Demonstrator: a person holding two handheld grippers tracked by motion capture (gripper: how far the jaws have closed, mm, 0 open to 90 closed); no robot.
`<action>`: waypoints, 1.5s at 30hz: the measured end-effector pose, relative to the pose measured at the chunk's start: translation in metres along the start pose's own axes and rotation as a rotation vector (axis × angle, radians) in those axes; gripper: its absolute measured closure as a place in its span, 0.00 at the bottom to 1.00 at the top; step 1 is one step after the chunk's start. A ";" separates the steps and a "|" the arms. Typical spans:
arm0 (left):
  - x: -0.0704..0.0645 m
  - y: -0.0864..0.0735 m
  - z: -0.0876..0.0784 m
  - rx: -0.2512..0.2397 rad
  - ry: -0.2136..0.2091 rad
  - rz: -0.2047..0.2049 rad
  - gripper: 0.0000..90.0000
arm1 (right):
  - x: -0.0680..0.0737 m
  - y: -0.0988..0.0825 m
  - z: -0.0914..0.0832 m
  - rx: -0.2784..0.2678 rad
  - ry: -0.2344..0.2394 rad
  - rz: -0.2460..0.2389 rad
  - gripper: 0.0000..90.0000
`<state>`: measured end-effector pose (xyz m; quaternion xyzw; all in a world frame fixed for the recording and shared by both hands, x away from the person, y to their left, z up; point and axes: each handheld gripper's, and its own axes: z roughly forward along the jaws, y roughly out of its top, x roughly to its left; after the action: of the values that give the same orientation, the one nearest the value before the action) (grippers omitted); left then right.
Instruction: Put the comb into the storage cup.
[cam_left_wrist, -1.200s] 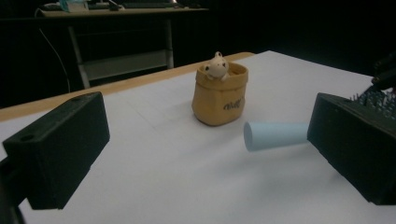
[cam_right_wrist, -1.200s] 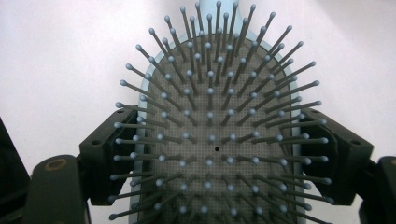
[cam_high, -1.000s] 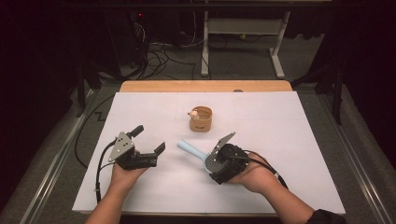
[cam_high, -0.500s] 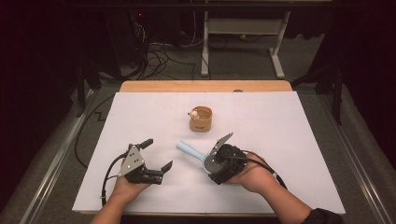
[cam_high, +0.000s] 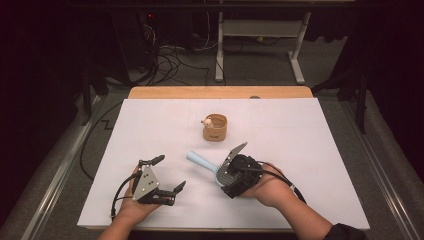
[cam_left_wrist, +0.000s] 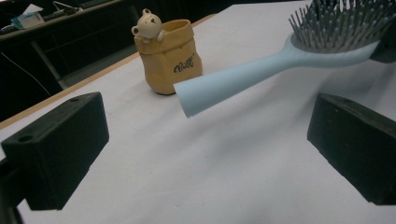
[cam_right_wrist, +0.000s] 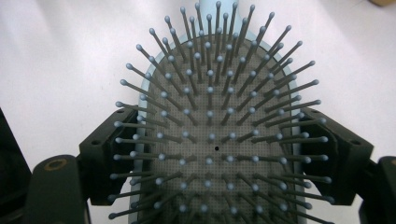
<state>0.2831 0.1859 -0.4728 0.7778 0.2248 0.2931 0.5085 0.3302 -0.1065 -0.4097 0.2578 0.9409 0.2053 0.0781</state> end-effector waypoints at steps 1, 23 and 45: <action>-0.001 0.000 0.000 -0.001 0.002 0.000 0.00 | 0.000 0.001 0.000 -0.001 0.001 0.001 0.23; -0.010 0.001 0.005 0.024 0.065 0.115 0.00 | 0.010 0.013 0.001 0.003 0.007 -0.045 0.23; -0.022 -0.003 0.013 0.081 0.151 0.293 0.00 | 0.017 0.022 0.003 -0.006 0.026 -0.044 0.23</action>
<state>0.2760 0.1638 -0.4844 0.7978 0.1581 0.4126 0.4103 0.3266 -0.0798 -0.4041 0.2343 0.9467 0.2095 0.0711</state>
